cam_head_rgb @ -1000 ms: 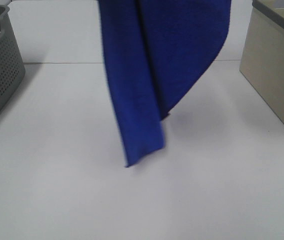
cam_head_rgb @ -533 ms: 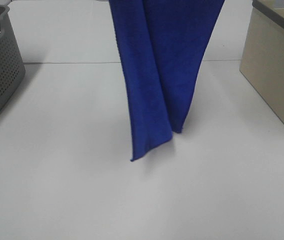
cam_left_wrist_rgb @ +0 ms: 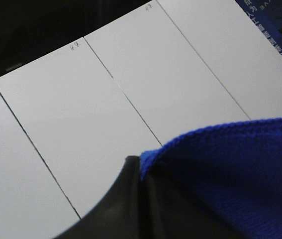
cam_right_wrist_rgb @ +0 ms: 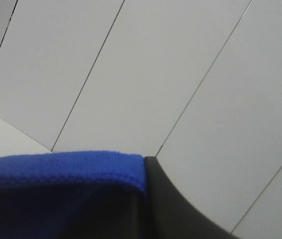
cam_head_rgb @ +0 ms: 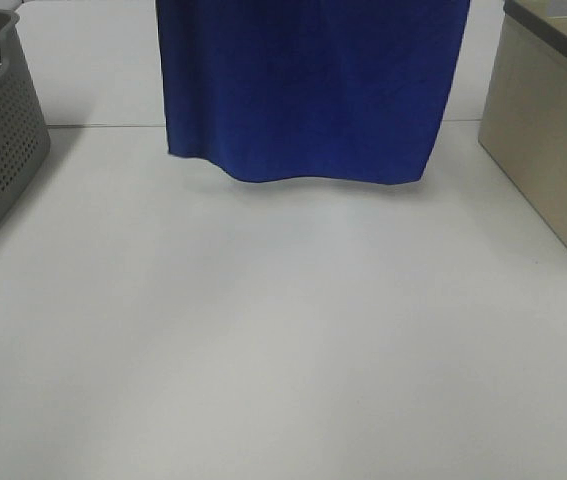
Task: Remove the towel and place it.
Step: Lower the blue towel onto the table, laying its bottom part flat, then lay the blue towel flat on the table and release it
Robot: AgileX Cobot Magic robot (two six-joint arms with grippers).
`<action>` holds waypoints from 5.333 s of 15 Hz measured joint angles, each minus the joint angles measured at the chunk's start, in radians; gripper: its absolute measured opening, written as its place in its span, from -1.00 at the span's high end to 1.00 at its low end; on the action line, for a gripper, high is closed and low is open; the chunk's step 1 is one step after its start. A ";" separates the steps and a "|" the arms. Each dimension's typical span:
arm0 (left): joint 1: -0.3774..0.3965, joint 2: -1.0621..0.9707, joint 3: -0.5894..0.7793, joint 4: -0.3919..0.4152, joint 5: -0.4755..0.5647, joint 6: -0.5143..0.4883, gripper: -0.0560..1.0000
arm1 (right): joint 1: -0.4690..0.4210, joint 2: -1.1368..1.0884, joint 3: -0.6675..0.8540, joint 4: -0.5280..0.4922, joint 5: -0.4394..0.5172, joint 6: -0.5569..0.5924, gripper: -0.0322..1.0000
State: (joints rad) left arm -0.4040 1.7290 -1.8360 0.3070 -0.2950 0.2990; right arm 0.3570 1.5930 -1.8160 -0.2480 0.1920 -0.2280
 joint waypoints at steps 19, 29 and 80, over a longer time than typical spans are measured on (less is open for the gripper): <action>0.171 0.572 -0.684 -0.074 -0.074 0.008 0.89 | -0.053 0.494 -0.427 0.062 -0.415 0.001 0.91; 0.171 0.581 -0.686 -0.074 0.041 0.008 0.89 | -0.057 0.500 -0.427 0.062 -0.383 0.019 0.91; 0.129 -0.591 1.104 -0.841 1.488 -0.127 0.89 | -0.045 -0.441 1.057 0.783 1.002 0.105 0.91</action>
State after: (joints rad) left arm -0.2750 1.1380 -0.7320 -0.5340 1.1930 0.1720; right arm 0.3120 1.1520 -0.7590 0.5350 1.1940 -0.1230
